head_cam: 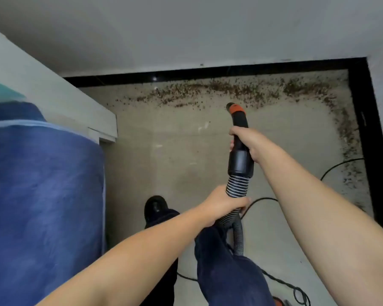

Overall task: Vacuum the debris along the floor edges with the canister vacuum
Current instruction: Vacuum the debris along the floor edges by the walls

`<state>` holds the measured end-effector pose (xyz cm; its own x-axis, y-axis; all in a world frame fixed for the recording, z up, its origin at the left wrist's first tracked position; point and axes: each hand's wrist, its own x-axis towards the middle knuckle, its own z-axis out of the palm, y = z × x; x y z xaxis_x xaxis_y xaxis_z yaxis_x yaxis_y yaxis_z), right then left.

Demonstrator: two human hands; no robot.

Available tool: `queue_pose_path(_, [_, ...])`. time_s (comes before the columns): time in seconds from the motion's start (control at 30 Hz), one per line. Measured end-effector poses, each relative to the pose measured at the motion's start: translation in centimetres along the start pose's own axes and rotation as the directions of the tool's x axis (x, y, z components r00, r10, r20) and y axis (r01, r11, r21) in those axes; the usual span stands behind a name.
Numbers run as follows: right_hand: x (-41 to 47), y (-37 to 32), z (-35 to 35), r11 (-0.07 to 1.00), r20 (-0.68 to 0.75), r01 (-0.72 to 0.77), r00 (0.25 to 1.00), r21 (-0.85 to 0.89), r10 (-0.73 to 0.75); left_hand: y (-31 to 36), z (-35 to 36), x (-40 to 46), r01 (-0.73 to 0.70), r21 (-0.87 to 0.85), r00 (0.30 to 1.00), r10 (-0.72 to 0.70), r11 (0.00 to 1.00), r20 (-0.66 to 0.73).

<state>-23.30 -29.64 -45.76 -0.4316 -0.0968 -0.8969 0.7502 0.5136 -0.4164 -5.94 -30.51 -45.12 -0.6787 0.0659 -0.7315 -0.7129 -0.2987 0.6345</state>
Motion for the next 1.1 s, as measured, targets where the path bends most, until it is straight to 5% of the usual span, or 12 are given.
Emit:
queue_pose_path(0.3, [15.1, 7.2, 5.8, 0.975, -0.03, 0.033, 0.999, 0.22, -0.027, -10.4, -9.8, 10.8, -0.039, 0.073, 0.999, 0.037, 0.997, 0.018])
queue_pose_path(0.43, [19.0, 8.0, 5.8, 0.99, -0.023, 0.054, 0.998, 0.129, -0.051, -13.1, -9.0, 14.4, -0.101, -0.017, 0.994, 0.1, 0.995, -0.031])
queue_pose_path(0.67, [21.1, 8.5, 6.0, 1.0, 0.114, 0.002, 0.993, -0.018, 0.0, -13.0, -9.6, 16.5, -0.01, -0.161, 0.992, 0.03, 0.987, 0.122])
queue_pose_path(1.1, [19.7, 8.1, 14.2, 0.959, 0.248, 0.181, 0.961, -0.216, -0.126, -13.9, -12.6, 14.3, 0.087, -0.314, 0.99, -0.118, 0.945, -0.083])
